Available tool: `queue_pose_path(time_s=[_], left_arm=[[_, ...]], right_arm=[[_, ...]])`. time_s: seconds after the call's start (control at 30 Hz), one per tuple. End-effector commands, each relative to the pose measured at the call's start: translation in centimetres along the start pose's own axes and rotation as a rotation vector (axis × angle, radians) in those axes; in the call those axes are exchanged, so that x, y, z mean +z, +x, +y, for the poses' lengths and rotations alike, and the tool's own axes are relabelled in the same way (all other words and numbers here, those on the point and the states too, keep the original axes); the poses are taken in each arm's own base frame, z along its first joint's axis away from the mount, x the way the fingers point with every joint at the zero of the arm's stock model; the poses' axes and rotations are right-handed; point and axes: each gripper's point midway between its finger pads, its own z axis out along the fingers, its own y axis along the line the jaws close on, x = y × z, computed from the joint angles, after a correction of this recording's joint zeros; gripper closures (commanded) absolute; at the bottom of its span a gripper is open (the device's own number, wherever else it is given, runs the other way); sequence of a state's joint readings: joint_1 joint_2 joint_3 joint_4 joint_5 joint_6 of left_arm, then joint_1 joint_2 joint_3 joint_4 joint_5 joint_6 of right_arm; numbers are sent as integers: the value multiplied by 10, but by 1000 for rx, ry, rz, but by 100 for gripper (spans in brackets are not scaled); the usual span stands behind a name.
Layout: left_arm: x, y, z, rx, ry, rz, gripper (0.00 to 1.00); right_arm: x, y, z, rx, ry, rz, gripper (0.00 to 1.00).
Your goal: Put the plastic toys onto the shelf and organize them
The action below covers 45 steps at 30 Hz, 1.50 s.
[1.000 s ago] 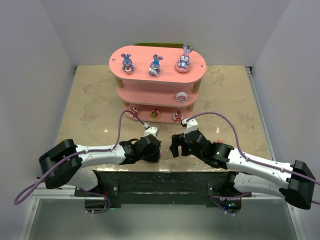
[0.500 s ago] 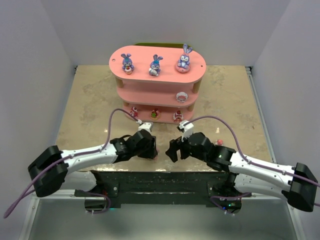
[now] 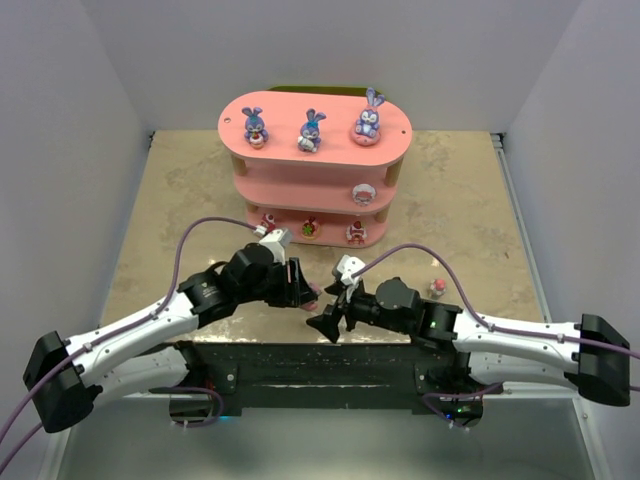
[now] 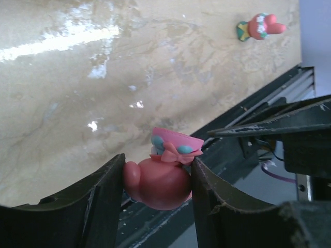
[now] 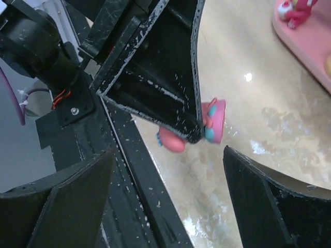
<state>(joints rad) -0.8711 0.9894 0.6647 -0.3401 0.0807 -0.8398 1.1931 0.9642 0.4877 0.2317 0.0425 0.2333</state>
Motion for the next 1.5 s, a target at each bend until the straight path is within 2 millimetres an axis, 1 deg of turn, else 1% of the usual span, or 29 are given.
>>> queue_pose_path(time_s=[0.0, 0.03, 0.07, 0.13, 0.4, 0.5, 0.63, 0.67, 0.73, 0.77, 0.87, 0.9, 0.93, 0.97, 1.0, 1.03, 1.07, 1.1, 1.13, 1.17, 1.2, 1.23, 1.27, 1.33, 1.37, 1.4, 1.43, 1.47], left_arm=[[-22, -10, -36, -22, 139, -1, 97], [-23, -10, -37, -25, 145, -1, 97], [-25, -10, -40, -23, 157, 3, 97], [-31, -12, -45, -20, 175, -4, 97], [-37, -11, -53, -10, 213, 9, 96], [-36, -8, -54, -11, 226, 22, 95], [-36, -6, -56, -15, 244, 29, 94], [-36, -5, -56, -14, 248, 31, 94], [-36, -4, -56, -14, 249, 32, 93], [-37, -4, -57, -14, 256, 35, 92], [-39, -5, -59, -13, 267, 29, 89], [-40, -6, -60, -13, 269, 25, 88], [-41, -6, -60, -13, 273, 23, 86], [-41, -7, -61, -11, 273, 20, 84], [-43, -8, -61, -11, 276, 16, 76], [-44, -8, -61, -11, 274, 13, 71], [-44, -11, -60, -11, 267, -3, 64], [-46, -12, -59, -10, 259, -9, 46], [-47, -13, -58, -11, 252, -17, 39], [-50, -18, -59, -9, 248, -43, 32], [-52, -20, -57, -8, 238, -55, 19], [-52, -25, -54, -10, 219, -80, 16], [-57, -30, -56, -5, 218, -104, 13], [-61, -37, -50, -10, 178, -140, 9], [-68, -49, -48, -14, 155, -198, 6], [-71, -52, -43, -23, 127, -221, 5], [-75, -58, -40, -31, 103, -255, 4], [-84, -71, -34, -44, 70, -327, 2]], right_arm=[[11, -42, 0, -108, 33, -107, 5], [13, -46, 0, -116, 40, -109, 4], [15, -45, -4, -120, 62, -104, 3], [18, -46, -5, -136, 72, -103, 3], [27, -45, -1, -170, 50, -97, 4], [28, -47, 1, -174, 43, -113, 6], [29, -51, 2, -176, 44, -130, 11], [29, -53, 2, -174, 45, -136, 16], [29, -53, 2, -173, 47, -137, 21], [30, -53, 2, -173, 44, -136, 29], [32, -49, 3, -169, 42, -119, 44], [32, -51, 5, -163, 35, -121, 54], [32, -49, 5, -159, 34, -117, 57], [33, -48, 5, -149, 33, -111, 61], [32, -48, 5, -143, 33, -111, 65], [32, -47, 6, -135, 31, -107, 68], [32, -46, 6, -122, 30, -101, 70], [31, -46, 7, -115, 30, -101, 71], [31, -44, 7, -109, 30, -96, 74], [30, -43, 6, -95, 33, -95, 75], [28, -43, 6, -89, 36, -95, 75], [28, -42, 5, -82, 40, -94, 76], [27, -39, 4, -66, 45, -83, 76], [24, -38, 2, -46, 59, -78, 76], [22, -35, 3, -17, 60, -67, 76], [21, -32, 2, -3, 65, -61, 76], [19, -34, 1, 12, 71, -68, 76], [17, -32, -2, 49, 96, -59, 75]])
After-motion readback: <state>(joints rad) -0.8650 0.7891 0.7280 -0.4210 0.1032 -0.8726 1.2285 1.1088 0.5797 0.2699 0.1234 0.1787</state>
